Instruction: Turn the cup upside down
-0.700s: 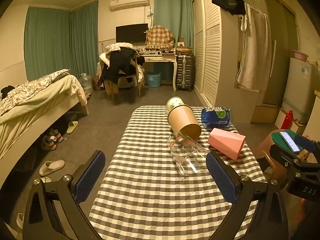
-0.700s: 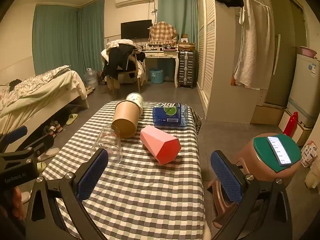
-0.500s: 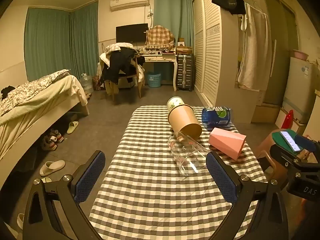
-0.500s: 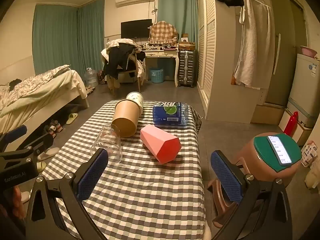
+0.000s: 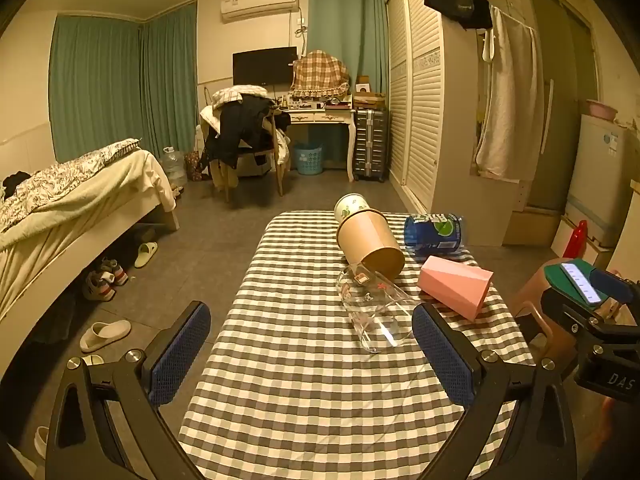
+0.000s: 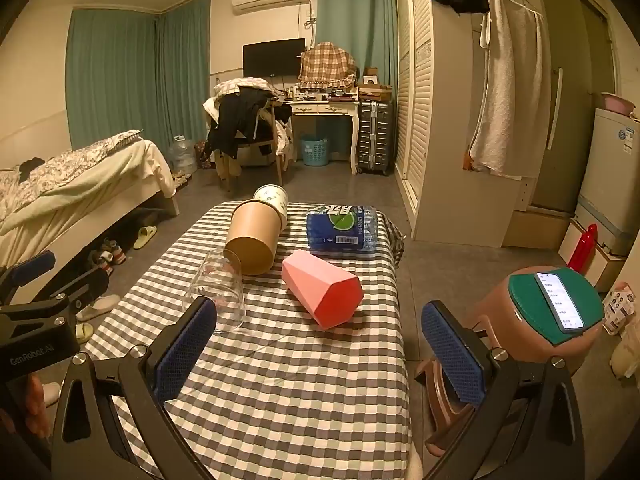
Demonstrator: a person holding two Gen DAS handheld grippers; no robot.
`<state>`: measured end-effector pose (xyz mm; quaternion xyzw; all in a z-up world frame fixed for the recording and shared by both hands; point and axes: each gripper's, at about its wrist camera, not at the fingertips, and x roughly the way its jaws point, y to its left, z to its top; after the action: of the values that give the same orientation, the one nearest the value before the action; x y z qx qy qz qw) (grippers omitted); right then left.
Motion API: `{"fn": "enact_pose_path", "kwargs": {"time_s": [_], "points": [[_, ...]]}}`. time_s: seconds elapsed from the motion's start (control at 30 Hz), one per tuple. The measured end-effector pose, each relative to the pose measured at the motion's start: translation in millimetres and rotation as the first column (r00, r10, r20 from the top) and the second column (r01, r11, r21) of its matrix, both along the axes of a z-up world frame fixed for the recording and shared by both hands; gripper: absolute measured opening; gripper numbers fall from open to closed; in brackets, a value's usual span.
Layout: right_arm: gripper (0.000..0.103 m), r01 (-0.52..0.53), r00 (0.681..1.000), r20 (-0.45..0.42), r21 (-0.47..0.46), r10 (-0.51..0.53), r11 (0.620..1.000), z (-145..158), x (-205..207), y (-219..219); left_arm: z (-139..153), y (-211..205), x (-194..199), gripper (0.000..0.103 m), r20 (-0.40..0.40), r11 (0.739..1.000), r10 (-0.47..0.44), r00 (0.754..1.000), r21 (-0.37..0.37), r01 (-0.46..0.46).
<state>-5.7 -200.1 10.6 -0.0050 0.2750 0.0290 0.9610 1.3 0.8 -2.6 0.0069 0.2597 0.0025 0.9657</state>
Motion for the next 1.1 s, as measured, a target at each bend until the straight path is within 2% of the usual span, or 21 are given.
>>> {"fn": "enact_pose_path", "kwargs": {"time_s": [1.1], "points": [[0.103,-0.005,1.000,-0.004,-0.007,0.005,1.000,1.1,-1.5,3.5,-2.1,-1.4,-1.3,0.103,-0.003,1.000,0.003,1.000,0.000,-0.003]]}}
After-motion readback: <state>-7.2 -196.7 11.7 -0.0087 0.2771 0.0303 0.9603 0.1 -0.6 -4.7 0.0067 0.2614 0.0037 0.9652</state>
